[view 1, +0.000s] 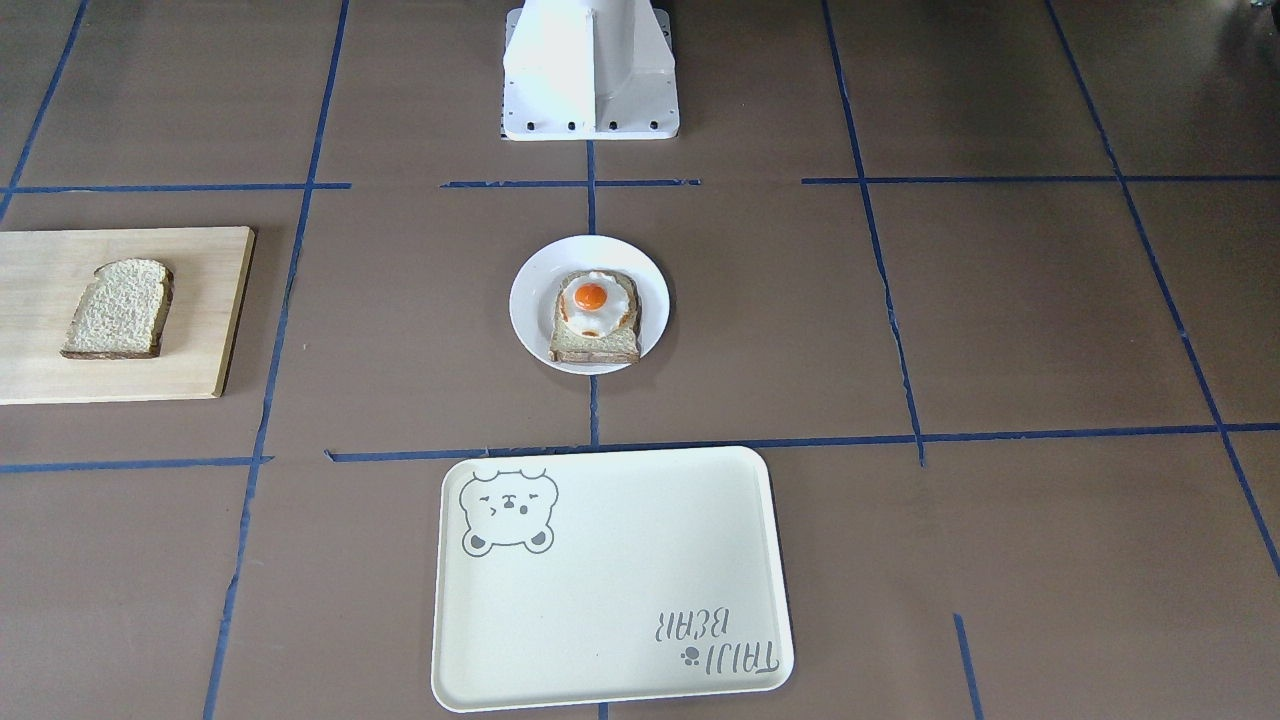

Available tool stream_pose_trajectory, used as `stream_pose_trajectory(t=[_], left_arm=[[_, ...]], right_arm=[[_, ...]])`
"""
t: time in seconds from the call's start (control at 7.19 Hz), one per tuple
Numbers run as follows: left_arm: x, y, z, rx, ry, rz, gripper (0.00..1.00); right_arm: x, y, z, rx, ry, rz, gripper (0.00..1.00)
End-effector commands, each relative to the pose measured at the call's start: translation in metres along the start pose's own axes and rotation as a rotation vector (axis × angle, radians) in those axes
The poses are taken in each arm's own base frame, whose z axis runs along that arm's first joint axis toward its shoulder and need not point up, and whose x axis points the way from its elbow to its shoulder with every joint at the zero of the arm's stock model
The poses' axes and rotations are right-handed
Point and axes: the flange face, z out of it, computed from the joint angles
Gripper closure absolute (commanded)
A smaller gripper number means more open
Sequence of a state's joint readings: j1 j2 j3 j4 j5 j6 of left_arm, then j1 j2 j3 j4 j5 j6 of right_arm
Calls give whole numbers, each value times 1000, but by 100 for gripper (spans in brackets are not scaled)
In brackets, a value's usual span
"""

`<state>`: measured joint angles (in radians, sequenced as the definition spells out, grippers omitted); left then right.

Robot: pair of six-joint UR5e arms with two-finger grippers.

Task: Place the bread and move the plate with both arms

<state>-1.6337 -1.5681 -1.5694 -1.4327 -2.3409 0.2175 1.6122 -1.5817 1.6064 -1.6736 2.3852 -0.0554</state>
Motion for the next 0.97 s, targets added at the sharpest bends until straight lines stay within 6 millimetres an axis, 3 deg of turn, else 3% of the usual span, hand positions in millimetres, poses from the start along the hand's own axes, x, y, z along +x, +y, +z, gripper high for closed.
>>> stream_pose_trajectory(t=[0.0,0.83], left_arm=[[0,-1,0,1,0,0,0],[1,-1,-1,4,5,-4,0]], right_arm=[[0,0,0,0,0,2,0],[-8,-6,-6,13,-7,-9,0]])
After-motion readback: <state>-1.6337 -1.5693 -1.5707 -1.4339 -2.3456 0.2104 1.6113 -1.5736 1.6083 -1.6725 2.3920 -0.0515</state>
